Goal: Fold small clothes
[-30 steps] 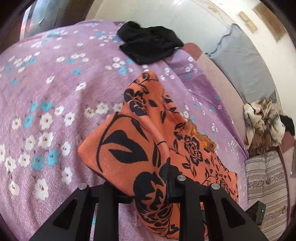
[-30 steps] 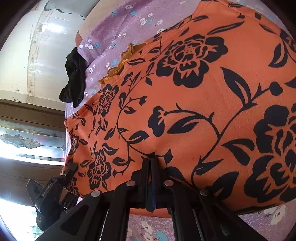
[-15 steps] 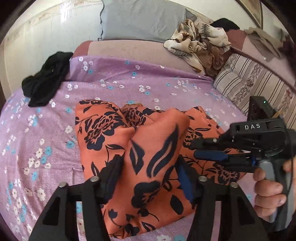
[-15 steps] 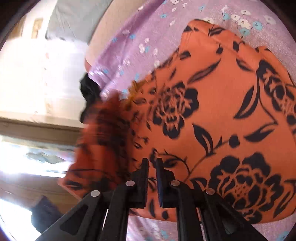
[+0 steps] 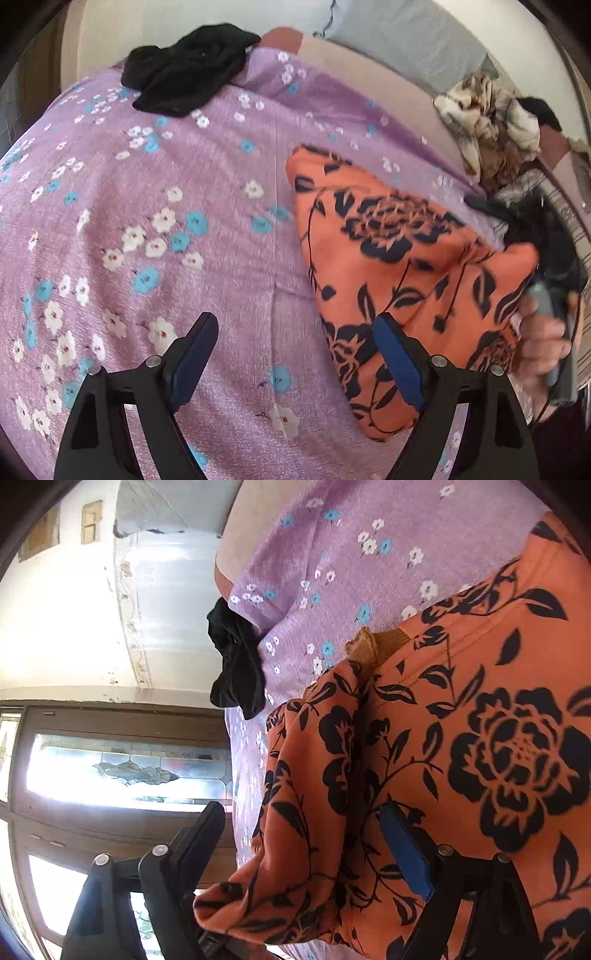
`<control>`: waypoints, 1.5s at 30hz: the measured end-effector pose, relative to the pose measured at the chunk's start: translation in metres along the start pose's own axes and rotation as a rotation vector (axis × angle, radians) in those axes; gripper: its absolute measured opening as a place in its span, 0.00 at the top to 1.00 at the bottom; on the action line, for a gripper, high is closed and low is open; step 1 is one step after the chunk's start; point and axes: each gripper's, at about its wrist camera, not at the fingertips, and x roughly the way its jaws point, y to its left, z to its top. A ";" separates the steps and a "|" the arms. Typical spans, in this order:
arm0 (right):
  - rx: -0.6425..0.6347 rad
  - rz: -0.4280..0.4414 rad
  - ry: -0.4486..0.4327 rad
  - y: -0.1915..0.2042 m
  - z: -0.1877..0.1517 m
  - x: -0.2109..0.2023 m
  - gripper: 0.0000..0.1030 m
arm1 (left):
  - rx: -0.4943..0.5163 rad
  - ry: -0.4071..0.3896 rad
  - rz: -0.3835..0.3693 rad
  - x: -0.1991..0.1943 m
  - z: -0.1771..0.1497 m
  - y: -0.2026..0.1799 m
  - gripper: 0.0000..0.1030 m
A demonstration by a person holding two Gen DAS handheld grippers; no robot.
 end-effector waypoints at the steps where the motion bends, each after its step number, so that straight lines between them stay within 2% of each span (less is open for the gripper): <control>1: -0.023 -0.032 0.008 0.007 0.005 0.008 0.15 | 0.030 0.025 0.012 0.008 -0.005 -0.007 0.16; 2: -0.058 -0.069 0.016 0.014 0.010 0.015 0.15 | 0.066 0.034 0.024 0.012 -0.009 -0.017 0.17; 6: -0.224 -0.209 0.044 0.044 0.020 0.038 0.15 | 0.221 -0.029 0.097 0.006 -0.017 -0.048 0.17; 9: -0.296 -0.245 0.057 0.052 0.015 0.056 0.15 | 0.242 -0.031 0.101 0.006 -0.017 -0.052 0.18; 11: -0.368 -0.284 0.067 0.055 0.006 0.069 0.21 | 0.226 -0.016 0.087 0.008 -0.015 -0.052 0.18; 12: -0.433 -0.333 0.087 0.058 0.000 0.076 0.46 | 0.213 -0.010 0.080 0.010 -0.012 -0.051 0.18; 13: -0.491 -0.410 0.089 0.061 -0.006 0.080 0.77 | 0.202 -0.006 0.070 0.011 -0.009 -0.050 0.18; 14: -0.513 -0.448 0.074 0.062 -0.010 0.077 0.77 | 0.191 -0.007 0.060 0.012 -0.005 -0.052 0.18; 16: -0.513 -0.434 0.026 0.068 -0.016 0.059 0.83 | 0.166 -0.032 0.036 0.003 0.001 -0.050 0.18; 18: -0.515 -0.418 -0.053 0.079 -0.021 0.028 0.84 | 0.137 -0.068 -0.014 -0.012 0.005 -0.047 0.18; 21: -0.542 -0.443 -0.191 0.091 -0.031 -0.028 0.85 | 0.115 -0.086 -0.086 -0.019 0.008 -0.059 0.17; 25: -0.500 -0.498 -0.354 0.076 -0.030 -0.100 0.85 | 0.140 -0.022 -0.115 0.004 0.003 -0.089 0.17; 27: -0.453 -0.506 -0.330 0.045 -0.021 -0.120 0.84 | 0.145 0.030 -0.120 0.025 -0.003 -0.101 0.17; 28: -0.402 -0.511 -0.303 0.022 -0.014 -0.124 0.81 | 0.154 0.045 -0.109 0.032 -0.006 -0.106 0.17; 30: -0.213 -0.538 -0.257 -0.030 0.003 -0.127 0.76 | 0.171 0.065 -0.084 0.040 -0.011 -0.113 0.16; 31: -0.132 -0.550 -0.212 -0.050 0.009 -0.128 0.67 | 0.172 0.071 -0.086 0.041 -0.010 -0.114 0.16; 32: -0.080 -0.504 -0.198 -0.062 0.014 -0.134 0.63 | 0.169 0.071 -0.087 0.040 -0.009 -0.114 0.16; 33: -0.054 -0.444 -0.210 -0.065 0.017 -0.143 0.62 | 0.169 0.071 -0.083 0.039 -0.008 -0.113 0.16; 35: -0.073 -0.406 -0.298 -0.058 0.018 -0.162 0.47 | 0.178 0.076 -0.074 0.039 -0.008 -0.112 0.16; 36: -0.096 -0.398 -0.357 -0.052 0.017 -0.171 0.36 | 0.176 0.075 -0.073 0.039 -0.008 -0.112 0.16; 38: -0.107 -0.371 -0.411 -0.046 0.022 -0.180 0.32 | 0.171 0.076 -0.072 0.040 -0.008 -0.114 0.16; 41: -0.068 -0.345 -0.315 -0.048 0.039 -0.159 0.32 | 0.192 0.069 -0.061 0.040 -0.010 -0.118 0.16; 44: -0.070 -0.422 -0.250 -0.053 0.049 -0.126 0.32 | 0.223 0.060 -0.049 0.040 -0.010 -0.122 0.16; 45: -0.087 -0.429 -0.244 -0.051 0.049 -0.117 0.35 | 0.230 0.058 -0.046 0.040 -0.010 -0.123 0.16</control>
